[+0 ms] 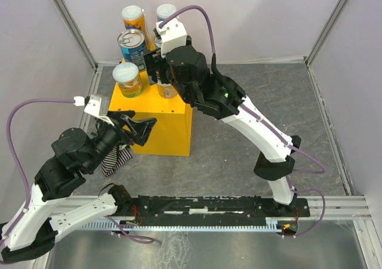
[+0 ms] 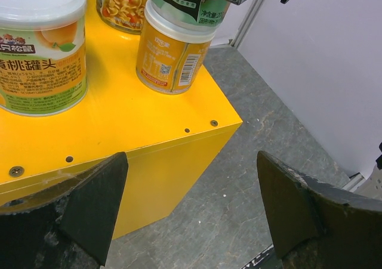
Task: Place and organize the canned foods onto the counter
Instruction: Place the canned food on the counter.
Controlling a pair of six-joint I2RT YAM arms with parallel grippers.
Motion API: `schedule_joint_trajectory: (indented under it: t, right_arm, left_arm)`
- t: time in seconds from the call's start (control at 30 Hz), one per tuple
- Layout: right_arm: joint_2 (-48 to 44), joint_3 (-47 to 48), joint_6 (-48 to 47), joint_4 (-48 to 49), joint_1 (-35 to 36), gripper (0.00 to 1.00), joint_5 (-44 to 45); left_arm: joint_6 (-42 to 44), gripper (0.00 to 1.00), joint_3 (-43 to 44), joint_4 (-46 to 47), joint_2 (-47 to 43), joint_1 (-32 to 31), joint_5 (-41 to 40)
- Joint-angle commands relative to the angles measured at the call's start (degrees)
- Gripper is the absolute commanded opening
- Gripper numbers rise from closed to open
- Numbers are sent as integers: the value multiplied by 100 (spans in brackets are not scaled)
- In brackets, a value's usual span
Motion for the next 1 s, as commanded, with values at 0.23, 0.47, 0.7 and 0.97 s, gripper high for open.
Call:
schedule_joint_trajectory:
  t: [0.23,0.47,0.7,0.97]
  right_arm:
    - [93,56,-30,356,-78,85,-121]
    - [118,54,35,377,-141,84,-183]
    - [154,53,65,424,-172,84,-262]
    - [190,78,131,435,-177,83,-351]
  left_arm:
    - [432,95,23,223,37,5,-128]
    - [489,95,14,234,57,12,-159]
    - [549,96,13,241,80,6,-174]
    - [587,96,4,244,90,6,-201]
